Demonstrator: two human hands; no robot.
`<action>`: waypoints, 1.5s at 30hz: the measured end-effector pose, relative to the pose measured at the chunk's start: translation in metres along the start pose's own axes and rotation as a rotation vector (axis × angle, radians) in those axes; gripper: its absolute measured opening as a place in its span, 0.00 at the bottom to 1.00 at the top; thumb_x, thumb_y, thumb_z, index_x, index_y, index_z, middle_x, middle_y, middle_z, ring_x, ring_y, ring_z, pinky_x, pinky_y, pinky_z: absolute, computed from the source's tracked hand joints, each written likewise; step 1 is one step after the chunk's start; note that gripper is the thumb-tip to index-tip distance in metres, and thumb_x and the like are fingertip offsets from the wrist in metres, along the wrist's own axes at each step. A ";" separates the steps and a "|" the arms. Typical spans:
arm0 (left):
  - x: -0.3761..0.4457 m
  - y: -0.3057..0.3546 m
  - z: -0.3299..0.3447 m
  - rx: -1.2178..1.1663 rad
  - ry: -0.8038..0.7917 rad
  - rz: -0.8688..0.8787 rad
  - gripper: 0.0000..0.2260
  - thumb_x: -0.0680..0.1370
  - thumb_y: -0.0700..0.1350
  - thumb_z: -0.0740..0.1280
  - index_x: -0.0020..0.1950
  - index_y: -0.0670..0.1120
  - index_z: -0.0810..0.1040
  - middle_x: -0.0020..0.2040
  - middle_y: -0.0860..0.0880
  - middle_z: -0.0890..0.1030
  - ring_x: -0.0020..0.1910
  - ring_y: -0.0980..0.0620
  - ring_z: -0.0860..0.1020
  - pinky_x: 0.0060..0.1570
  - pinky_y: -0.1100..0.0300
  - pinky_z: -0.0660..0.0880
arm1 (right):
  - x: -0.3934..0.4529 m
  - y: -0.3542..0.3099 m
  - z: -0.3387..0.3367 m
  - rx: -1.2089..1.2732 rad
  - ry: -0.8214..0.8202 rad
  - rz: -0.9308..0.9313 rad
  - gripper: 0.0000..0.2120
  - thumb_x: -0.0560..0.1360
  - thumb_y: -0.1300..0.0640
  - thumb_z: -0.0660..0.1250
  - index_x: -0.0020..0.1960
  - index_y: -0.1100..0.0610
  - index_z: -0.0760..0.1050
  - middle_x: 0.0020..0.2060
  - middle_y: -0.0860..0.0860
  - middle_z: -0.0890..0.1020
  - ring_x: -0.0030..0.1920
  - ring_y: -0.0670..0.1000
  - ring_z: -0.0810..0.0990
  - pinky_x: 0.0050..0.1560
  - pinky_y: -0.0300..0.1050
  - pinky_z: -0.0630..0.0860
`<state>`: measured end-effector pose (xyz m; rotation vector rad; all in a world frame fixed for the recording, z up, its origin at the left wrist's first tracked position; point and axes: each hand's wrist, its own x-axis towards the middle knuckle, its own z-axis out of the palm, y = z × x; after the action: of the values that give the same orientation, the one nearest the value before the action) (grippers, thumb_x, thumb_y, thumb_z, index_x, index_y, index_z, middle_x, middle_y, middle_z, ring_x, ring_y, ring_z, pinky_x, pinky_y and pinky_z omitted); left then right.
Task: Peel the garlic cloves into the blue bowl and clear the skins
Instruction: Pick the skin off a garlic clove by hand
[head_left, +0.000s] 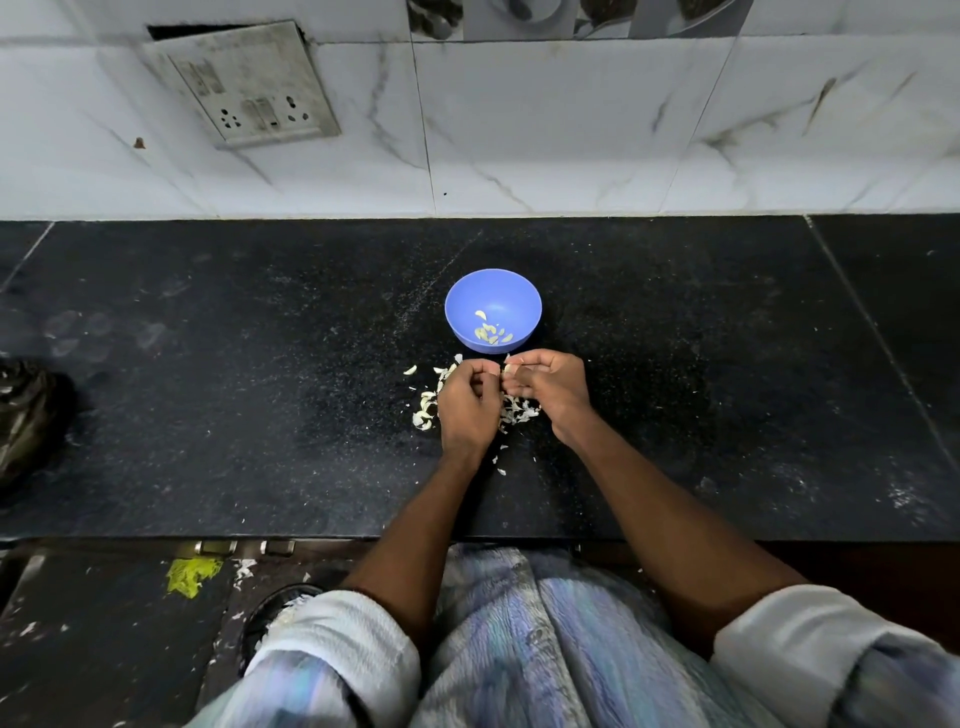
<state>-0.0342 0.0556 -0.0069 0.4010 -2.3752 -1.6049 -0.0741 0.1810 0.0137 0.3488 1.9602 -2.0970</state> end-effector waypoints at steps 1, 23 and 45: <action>0.001 -0.001 0.000 -0.039 -0.006 -0.004 0.03 0.81 0.40 0.70 0.51 0.46 0.84 0.44 0.53 0.86 0.41 0.59 0.82 0.45 0.65 0.79 | 0.000 0.000 0.000 0.002 -0.004 0.004 0.09 0.75 0.69 0.74 0.54 0.69 0.81 0.41 0.62 0.87 0.38 0.53 0.87 0.41 0.42 0.84; 0.001 -0.002 -0.006 -0.117 -0.020 -0.037 0.03 0.78 0.36 0.74 0.48 0.43 0.86 0.42 0.51 0.87 0.36 0.59 0.82 0.40 0.66 0.78 | 0.000 -0.005 -0.002 -0.051 -0.105 0.117 0.05 0.79 0.67 0.69 0.52 0.69 0.82 0.37 0.59 0.85 0.36 0.51 0.82 0.39 0.39 0.79; 0.008 -0.004 -0.001 -0.057 -0.042 -0.031 0.08 0.74 0.30 0.69 0.44 0.42 0.83 0.42 0.47 0.84 0.40 0.51 0.80 0.42 0.61 0.77 | 0.008 -0.014 -0.001 0.024 -0.199 0.384 0.07 0.81 0.71 0.64 0.46 0.64 0.78 0.35 0.54 0.81 0.34 0.46 0.78 0.35 0.36 0.76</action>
<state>-0.0410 0.0507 -0.0104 0.3984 -2.3588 -1.7064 -0.0862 0.1827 0.0237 0.4600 1.6087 -1.8326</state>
